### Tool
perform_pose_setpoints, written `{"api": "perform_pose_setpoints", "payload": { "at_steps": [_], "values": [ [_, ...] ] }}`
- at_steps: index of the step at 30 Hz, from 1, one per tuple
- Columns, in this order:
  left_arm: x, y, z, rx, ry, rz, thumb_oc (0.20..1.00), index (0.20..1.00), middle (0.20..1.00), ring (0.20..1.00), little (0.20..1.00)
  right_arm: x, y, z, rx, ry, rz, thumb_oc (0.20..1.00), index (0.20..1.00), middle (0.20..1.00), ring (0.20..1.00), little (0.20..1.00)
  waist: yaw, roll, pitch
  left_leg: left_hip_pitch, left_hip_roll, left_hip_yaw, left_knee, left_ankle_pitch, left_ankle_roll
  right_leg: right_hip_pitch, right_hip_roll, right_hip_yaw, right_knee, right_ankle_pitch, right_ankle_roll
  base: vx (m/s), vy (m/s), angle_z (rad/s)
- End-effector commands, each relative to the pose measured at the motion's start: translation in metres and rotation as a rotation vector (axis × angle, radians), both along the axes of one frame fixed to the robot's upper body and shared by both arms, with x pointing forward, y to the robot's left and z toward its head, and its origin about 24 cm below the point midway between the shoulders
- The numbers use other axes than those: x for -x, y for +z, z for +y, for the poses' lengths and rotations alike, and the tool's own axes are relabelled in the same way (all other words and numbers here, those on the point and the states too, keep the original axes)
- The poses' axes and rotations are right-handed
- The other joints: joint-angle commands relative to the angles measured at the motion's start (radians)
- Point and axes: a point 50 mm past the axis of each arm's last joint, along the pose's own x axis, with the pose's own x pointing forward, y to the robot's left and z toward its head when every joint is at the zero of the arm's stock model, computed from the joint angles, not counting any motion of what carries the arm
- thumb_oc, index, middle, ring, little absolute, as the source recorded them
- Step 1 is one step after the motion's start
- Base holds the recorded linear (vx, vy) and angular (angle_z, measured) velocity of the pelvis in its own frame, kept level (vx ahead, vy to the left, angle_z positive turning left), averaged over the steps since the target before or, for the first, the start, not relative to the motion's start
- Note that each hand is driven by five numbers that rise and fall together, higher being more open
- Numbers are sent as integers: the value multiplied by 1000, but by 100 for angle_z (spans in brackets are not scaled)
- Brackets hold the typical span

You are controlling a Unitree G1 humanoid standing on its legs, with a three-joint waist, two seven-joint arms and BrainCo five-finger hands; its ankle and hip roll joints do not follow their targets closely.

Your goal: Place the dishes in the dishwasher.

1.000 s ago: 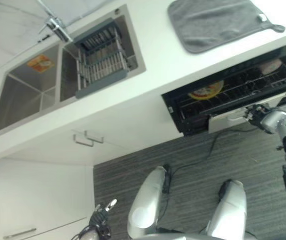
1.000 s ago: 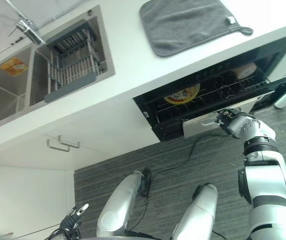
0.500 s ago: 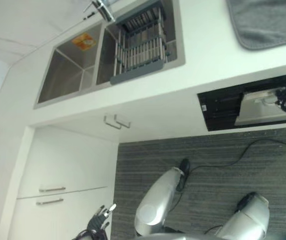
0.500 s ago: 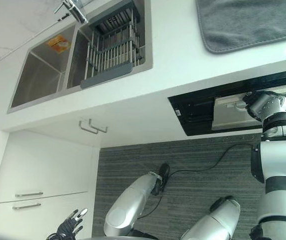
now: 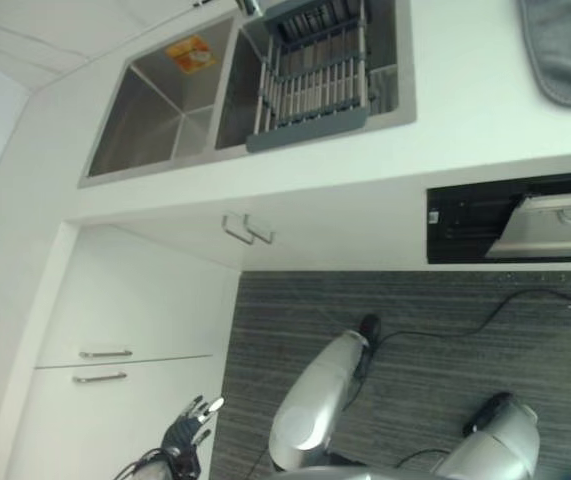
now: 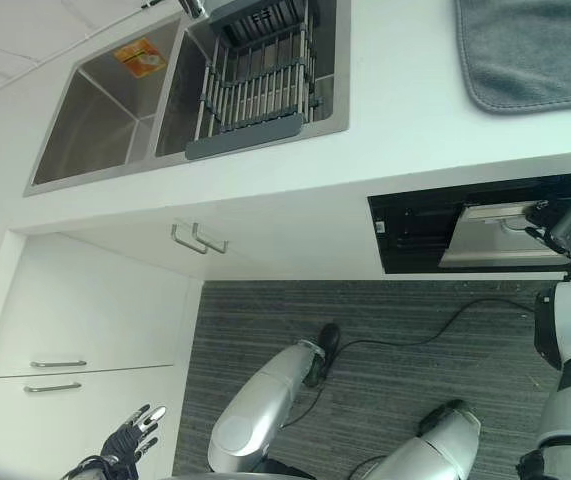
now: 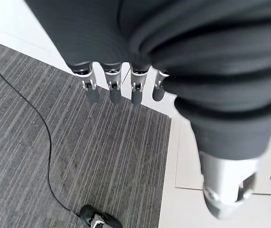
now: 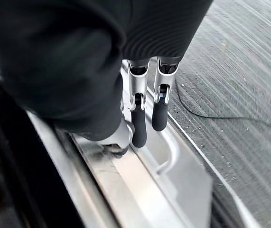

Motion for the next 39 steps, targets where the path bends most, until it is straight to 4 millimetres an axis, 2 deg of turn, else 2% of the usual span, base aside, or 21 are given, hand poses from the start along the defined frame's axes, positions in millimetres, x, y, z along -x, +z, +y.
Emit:
{"api": "perform_pose_setpoints", "payload": {
  "at_steps": [1,5,9,11,12,13,14,18,19,23,28,32,34,36,38,39],
  "values": [
    [0,21,49,-140,57,-53,1000,1000,1000,1000,1000,-32,58,32,210,366,-224,1000,1000,1000,1000,1000,77,-46,13,22,-21,119,-9,-59,98,86,65,-16,-1,-1,-88,-108,-99,-2],
    [-2,27,55,-151,99,-81,1000,1000,1000,1000,1000,-35,36,46,252,454,-260,1000,1000,1000,1000,1000,52,-77,35,24,-6,121,-28,-48,102,89,92,-13,-33,16,-86,-94,-70,-9],
    [-6,29,54,-144,137,-117,1000,1000,1000,1000,1000,-32,2,79,235,545,-360,1000,1000,1000,1000,1000,6,-107,60,27,10,129,-45,-38,104,86,126,5,-67,34,-80,-88,-30,-13],
    [-7,28,51,-145,153,-135,1000,1000,1000,1000,1000,-24,-23,91,235,547,-380,1000,1000,1000,1000,1000,-20,-123,68,28,20,134,-51,-36,107,84,147,21,-87,41,-79,-82,-21,-18],
    [-7,28,51,-146,155,-136,1000,1000,1000,1000,1000,-22,-25,91,232,548,-379,1000,1000,1000,1000,1000,-21,-124,68,29,21,134,-52,-36,107,85,149,21,-89,41,-79,-76,-27,-17],
    [-6,26,49,-148,188,-148,1000,1000,1000,1000,1000,-12,-45,98,210,568,-382,1000,1000,1000,1000,1000,-43,-140,69,37,29,141,-60,-37,108,91,165,30,-110,48,-77,-62,-34,-7],
    [-6,25,47,-148,194,-155,1000,1000,1000,1000,1000,-7,-52,100,215,579,-381,1000,1000,1000,1000,1000,-52,-146,70,38,32,145,-62,-38,109,89,171,34,-116,51,-76,-78,-48,-7],
    [-5,23,43,-146,201,-165,1000,1000,1000,1000,1000,3,-60,104,255,575,-387,1000,1000,1000,1000,1000,-77,-166,65,49,41,158,-70,-43,107,90,191,46,-140,61,-72,-61,-14,-13],
    [-6,23,42,-144,207,-168,1000,1000,1000,1000,1000,5,-62,107,276,578,-388,1000,1000,1000,1000,1000,-83,-167,63,45,47,166,-88,-13,113,85,198,38,-162,92,-82,-93,18,-7],
    [-8,22,37,-142,217,-178,1000,1000,1000,1000,1000,17,-72,116,307,568,-410,1000,1000,1000,1000,1000,-110,-188,50,66,54,175,-103,-17,110,100,212,54,-200,110,-75,-26,5,-8],
    [-10,23,34,-147,217,-190,1000,1000,1000,1000,1000,25,-72,112,416,540,-415,1000,1000,1000,1000,1000,-130,-208,33,87,64,183,-106,-32,105,123,217,59,-236,127,-70,18,0,-3],
    [-11,24,36,-184,216,-195,1000,1000,1000,1000,1000,33,-94,119,383,567,-371,1000,1000,1000,1000,1000,-144,-235,13,121,66,180,-143,-26,95,155,229,77,-315,175,-53,24,-14,-7],
    [-18,31,36,-287,125,-226,1000,1000,1000,1000,1000,43,-114,124,319,571,-368,1000,1000,1000,1000,1000,-155,-260,-7,147,71,174,-189,-10,90,192,254,85,-375,193,-43,-7,-231,-17],
    [-23,35,35,-340,68,-242,1000,1000,1000,1000,1000,55,-136,129,255,554,-358,1000,1000,1000,1000,1000,-175,-274,-30,181,68,143,-243,11,88,219,313,128,-413,180,-42,8,-284,12],
    [-38,41,36,-338,30,-268,1000,1000,1000,1000,1000,69,-159,134,206,551,-312,1000,1000,1000,1000,1000,-216,-276,-50,208,58,81,-284,33,88,222,395,224,-407,154,-64,-1,-261,58],
    [-46,43,35,-324,7,-276,1000,1000,1000,1000,1000,75,-167,133,191,543,-295,1000,1000,1000,1000,1000,-226,-274,-62,216,58,60,-309,50,85,227,419,243,-415,148,-76,-8,-264,91]
  ]
}}
